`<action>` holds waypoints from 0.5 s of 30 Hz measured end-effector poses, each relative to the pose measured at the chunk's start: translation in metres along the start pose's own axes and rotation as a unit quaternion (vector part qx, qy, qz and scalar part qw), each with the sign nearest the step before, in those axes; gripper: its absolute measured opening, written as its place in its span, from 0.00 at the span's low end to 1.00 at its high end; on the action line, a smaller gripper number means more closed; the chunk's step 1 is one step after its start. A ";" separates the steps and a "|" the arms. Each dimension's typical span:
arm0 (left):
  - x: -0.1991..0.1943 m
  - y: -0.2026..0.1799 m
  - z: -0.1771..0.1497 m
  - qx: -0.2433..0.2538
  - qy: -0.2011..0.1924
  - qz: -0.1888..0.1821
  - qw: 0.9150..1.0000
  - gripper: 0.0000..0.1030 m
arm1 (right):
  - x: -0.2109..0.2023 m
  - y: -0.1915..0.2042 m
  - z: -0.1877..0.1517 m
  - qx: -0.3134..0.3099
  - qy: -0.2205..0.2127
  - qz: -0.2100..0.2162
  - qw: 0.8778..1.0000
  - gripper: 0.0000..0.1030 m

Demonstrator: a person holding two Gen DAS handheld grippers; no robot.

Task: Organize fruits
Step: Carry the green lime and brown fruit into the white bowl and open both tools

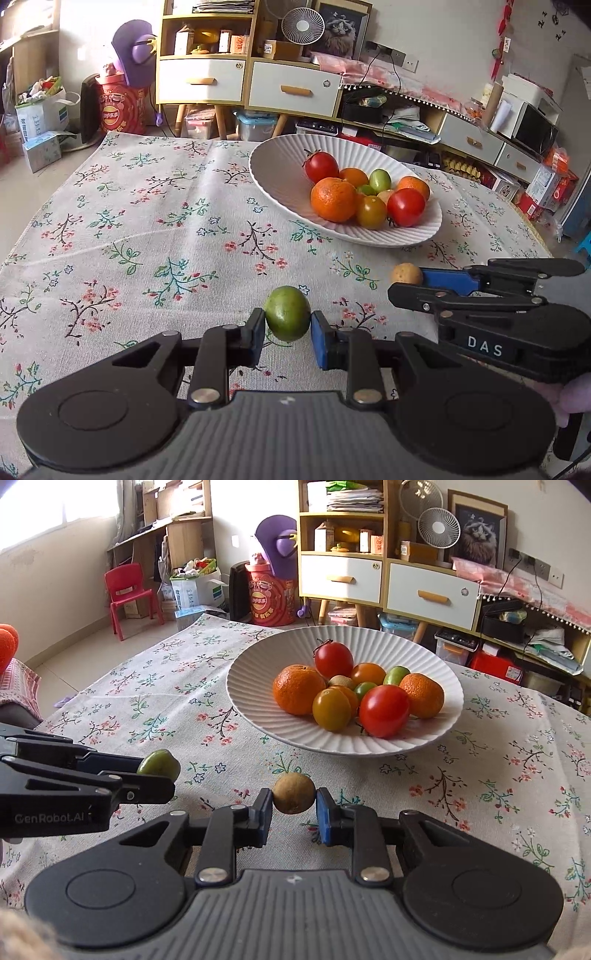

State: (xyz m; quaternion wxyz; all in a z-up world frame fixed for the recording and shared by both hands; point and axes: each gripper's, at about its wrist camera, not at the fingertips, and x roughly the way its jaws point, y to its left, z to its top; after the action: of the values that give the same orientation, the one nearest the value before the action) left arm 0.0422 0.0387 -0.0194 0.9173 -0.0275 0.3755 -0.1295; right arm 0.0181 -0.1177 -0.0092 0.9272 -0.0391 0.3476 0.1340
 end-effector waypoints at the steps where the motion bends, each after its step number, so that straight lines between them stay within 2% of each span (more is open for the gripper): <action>1: 0.000 -0.001 0.002 -0.004 -0.001 -0.002 1.000 0.31 | -0.004 -0.001 0.000 -0.002 -0.002 0.001 1.000 0.22; 9: -0.001 -0.008 0.013 -0.007 -0.014 -0.010 1.000 0.32 | -0.023 -0.013 0.007 -0.009 -0.020 -0.001 1.000 0.22; 15: 0.002 -0.008 0.037 -0.002 -0.039 -0.012 0.999 0.32 | -0.023 -0.032 0.017 0.002 -0.033 -0.010 0.999 0.22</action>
State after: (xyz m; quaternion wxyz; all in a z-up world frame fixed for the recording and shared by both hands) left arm 0.0678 0.0288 0.0070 0.9295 -0.0392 0.3393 -0.1389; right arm 0.0211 -0.1504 0.0178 0.9396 -0.0360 0.3167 0.1247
